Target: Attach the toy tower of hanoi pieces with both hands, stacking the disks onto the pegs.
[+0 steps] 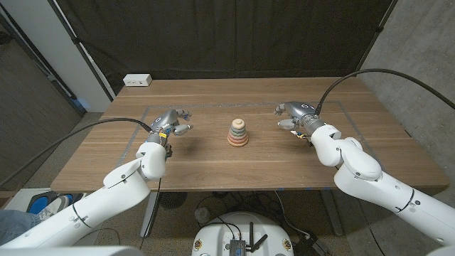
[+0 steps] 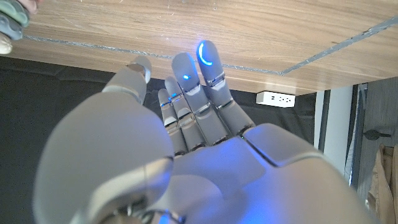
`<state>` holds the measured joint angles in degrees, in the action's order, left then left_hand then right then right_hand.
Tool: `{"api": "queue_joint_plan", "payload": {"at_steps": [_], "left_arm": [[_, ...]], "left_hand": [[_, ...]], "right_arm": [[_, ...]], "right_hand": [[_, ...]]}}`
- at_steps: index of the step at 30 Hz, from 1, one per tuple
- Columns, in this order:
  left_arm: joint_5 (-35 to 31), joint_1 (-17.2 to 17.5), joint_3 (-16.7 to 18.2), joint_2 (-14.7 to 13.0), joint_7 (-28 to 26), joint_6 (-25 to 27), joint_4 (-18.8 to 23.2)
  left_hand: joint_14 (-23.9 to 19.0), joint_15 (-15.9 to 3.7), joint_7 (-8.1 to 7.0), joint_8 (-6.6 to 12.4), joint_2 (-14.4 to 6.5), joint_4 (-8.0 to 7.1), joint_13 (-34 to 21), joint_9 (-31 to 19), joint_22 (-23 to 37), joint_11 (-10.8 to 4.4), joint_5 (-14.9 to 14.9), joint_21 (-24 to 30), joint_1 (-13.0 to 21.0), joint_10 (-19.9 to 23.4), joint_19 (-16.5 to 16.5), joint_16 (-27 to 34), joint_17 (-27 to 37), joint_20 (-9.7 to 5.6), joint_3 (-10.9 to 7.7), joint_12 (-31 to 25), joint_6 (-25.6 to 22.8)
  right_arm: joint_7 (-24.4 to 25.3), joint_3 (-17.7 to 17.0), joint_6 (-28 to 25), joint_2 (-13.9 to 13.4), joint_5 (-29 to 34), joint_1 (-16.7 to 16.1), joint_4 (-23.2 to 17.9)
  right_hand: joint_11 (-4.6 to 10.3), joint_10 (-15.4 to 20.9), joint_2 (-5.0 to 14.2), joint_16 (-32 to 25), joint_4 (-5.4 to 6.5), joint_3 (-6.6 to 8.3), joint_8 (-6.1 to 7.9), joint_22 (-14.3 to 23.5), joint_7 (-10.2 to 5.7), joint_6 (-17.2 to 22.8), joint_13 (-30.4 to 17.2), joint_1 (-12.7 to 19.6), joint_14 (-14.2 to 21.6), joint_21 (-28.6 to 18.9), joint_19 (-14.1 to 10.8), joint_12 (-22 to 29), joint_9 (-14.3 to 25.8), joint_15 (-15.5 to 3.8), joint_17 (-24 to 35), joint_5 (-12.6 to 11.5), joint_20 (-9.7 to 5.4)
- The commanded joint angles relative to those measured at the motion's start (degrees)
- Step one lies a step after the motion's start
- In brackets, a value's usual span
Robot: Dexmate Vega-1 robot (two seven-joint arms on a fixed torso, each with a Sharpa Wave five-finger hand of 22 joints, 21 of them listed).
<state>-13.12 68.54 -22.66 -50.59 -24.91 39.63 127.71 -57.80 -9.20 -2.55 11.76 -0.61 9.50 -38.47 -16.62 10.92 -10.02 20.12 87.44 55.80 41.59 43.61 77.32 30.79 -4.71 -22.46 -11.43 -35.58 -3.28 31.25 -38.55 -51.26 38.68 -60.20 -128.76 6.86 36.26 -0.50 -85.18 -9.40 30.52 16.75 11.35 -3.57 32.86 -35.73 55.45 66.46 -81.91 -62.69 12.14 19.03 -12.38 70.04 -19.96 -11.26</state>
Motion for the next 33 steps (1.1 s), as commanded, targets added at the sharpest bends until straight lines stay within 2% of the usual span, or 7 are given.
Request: {"api": "queue_joint_plan", "payload": {"at_steps": [1,11,17,22,28,33], "left_arm": [[-0.9,-1.4,-1.7,-0.1,-1.7,2.0,-0.3],[0.0,-2.5,-1.7,-1.3,-0.7,-0.5,-2.9],[0.5,-3.3,-2.3,0.0,-1.4,-1.3,-4.8],[0.3,-4.1,-3.2,0.9,-2.3,-3.0,-6.3],[-3.1,-6.7,-6.4,0.9,-1.4,-0.1,-6.8],[-3.0,-6.7,-6.5,1.0,-1.5,-0.7,-7.2]], "left_hand": [[0.4,-3.46,0.09,-0.06,0.1,-0.24,-0.1,-0.2,0.1,-0.01,0.0,-0.3,-0.4,-0.3,-0.2,0.0,0.2,-7.23,-0.28,0.1,0.5],[0.5,-3.46,0.14,0.07,0.0,-0.19,0.0,-0.2,0.1,0.08,0.0,-0.2,-0.6,-0.3,-0.3,0.0,0.3,-7.27,-0.34,-0.1,0.3],[0.4,-3.46,0.15,0.09,-0.1,-0.13,-0.1,-0.2,0.1,-0.04,0.0,-0.2,-0.6,-0.4,-0.3,0.2,0.5,-7.28,-0.40,-0.2,0.3],[0.6,-3.45,0.03,-0.18,0.0,-0.10,-0.1,-0.2,0.1,-0.12,0.0,-0.1,-0.7,-1.0,-0.3,0.1,0.5,-7.24,-0.36,0.0,1.1],[0.7,-3.45,0.17,-0.29,0.1,-0.12,-0.1,-0.2,0.1,0.14,-0.1,-0.1,-0.9,-1.5,-0.4,0.0,0.5,-7.22,-0.32,0.0,1.6],[0.7,-3.45,0.20,-0.21,0.1,-0.13,0.0,-0.2,0.1,-0.02,-0.1,-0.1,-1.0,-1.5,-0.3,0.0,0.4,-7.22,-0.28,-0.1,1.5]], "right_arm": [[11.7,-1.9,-2.7,0.4,-2.4,-5.1,2.1],[17.9,-0.1,-4.4,0.4,-1.0,-6.2,4.4],[20.5,-0.5,-3.3,0.5,-2.8,-6.8,5.7],[21.0,0.3,-3.1,0.0,-2.5,-6.1,6.3],[21.6,0.5,-3.5,-0.3,-2.6,-5.9,6.2],[21.3,1.0,-3.6,-0.7,-2.6,-5.5,6.3]], "right_hand": [[0.11,0.7,0.06,-0.3,-0.05,0.41,0.21,0.2,0.03,0.1,-0.3,0.1,0.2,-0.5,-0.6,0.5,0.1,-0.11,0.3,-0.4,-1.46],[0.19,0.7,-0.01,-0.6,0.01,0.38,0.27,0.0,-0.20,0.2,-0.5,0.1,0.4,-0.4,-0.3,0.4,0.1,-0.08,0.4,-0.5,-1.45],[0.15,0.4,-0.02,-0.8,0.00,0.40,0.34,0.0,-0.27,0.1,-0.6,0.1,0.4,-0.4,-0.3,0.2,0.3,-0.07,0.4,-0.5,-1.47],[0.16,0.3,-0.01,-0.9,-0.02,0.44,0.45,0.0,-0.26,0.2,-0.7,0.2,0.4,-0.4,-0.3,0.1,0.4,-0.07,0.4,-0.5,-1.47],[0.20,0.3,-0.04,-1.0,-0.02,0.46,0.69,-0.1,-0.10,0.6,-0.8,0.2,0.4,-0.3,-0.1,0.1,0.5,-0.06,0.4,-0.6,-1.47],[0.20,0.5,-0.05,-0.8,-0.01,0.49,0.81,0.0,0.02,0.9,-0.8,0.2,0.1,-0.3,-0.1,0.1,0.6,-0.06,0.2,-0.6,-1.47]]}}
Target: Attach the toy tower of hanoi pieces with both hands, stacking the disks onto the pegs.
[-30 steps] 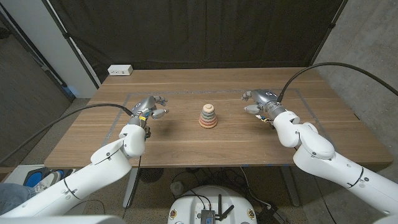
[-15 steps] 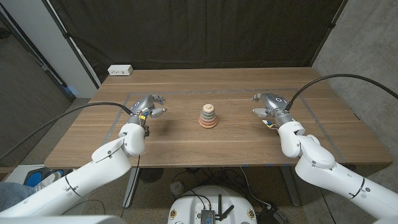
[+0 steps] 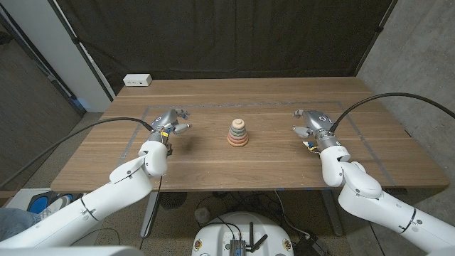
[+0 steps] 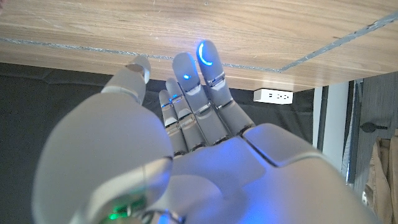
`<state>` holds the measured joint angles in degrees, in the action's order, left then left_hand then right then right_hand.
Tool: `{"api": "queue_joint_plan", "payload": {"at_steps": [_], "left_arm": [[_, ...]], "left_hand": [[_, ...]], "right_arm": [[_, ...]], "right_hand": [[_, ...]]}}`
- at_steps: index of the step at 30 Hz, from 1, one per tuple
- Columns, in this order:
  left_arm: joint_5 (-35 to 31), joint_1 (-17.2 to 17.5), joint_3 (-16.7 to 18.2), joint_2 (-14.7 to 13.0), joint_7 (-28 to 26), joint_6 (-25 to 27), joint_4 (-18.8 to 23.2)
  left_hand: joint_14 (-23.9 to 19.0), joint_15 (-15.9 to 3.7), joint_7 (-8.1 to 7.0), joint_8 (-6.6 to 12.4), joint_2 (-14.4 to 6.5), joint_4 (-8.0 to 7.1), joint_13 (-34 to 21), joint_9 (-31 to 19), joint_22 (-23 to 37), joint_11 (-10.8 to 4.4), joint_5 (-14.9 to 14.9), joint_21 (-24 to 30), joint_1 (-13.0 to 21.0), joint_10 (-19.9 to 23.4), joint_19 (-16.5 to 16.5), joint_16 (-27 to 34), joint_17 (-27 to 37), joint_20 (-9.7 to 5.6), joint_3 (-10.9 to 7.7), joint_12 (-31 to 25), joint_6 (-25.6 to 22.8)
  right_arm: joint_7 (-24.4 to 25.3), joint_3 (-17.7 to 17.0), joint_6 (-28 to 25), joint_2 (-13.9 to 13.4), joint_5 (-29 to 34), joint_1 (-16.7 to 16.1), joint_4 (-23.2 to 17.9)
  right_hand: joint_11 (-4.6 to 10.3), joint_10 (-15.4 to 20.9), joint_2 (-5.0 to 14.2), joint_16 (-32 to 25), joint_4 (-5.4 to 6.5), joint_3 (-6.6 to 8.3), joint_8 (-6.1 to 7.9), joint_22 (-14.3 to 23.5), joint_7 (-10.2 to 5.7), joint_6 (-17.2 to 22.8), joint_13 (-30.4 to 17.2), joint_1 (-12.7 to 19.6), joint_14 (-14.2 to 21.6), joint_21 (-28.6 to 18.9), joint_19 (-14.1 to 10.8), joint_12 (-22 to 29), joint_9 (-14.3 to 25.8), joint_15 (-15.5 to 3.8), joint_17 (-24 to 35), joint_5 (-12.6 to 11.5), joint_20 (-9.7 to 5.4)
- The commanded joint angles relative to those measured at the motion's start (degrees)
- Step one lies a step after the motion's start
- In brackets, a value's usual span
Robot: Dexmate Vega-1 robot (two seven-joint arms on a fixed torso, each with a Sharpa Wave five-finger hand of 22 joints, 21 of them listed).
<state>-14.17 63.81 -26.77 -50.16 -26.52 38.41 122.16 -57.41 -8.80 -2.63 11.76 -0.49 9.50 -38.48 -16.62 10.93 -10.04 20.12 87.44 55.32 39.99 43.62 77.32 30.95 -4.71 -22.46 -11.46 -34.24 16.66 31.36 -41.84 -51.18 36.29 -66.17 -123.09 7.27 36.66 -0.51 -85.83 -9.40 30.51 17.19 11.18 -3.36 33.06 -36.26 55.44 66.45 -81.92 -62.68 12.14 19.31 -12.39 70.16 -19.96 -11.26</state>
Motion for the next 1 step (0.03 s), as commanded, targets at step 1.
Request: {"api": "queue_joint_plan", "payload": {"at_steps": [1], "left_arm": [[-2.0,-1.9,-2.3,0.6,0.1,0.5,-1.6]], "left_hand": [[0.4,-3.85,0.25,-0.19,0.0,-0.13,0.0,-0.2,0.1,0.10,-0.1,-0.1,-0.5,0.2,-0.4,0.0,0.3,-7.23,-0.29,-0.1,0.1]], "right_arm": [[1.4,0.9,-0.3,-0.8,-0.3,0.5,0.6]], "right_hand": [[-0.20,0.1,-0.04,-0.2,-0.01,0.50,0.38,0.1,-0.25,0.7,-0.3,0.2,0.1,-0.3,-0.1,0.1,0.3,-0.06,0.1,-0.6,-1.47]]}}
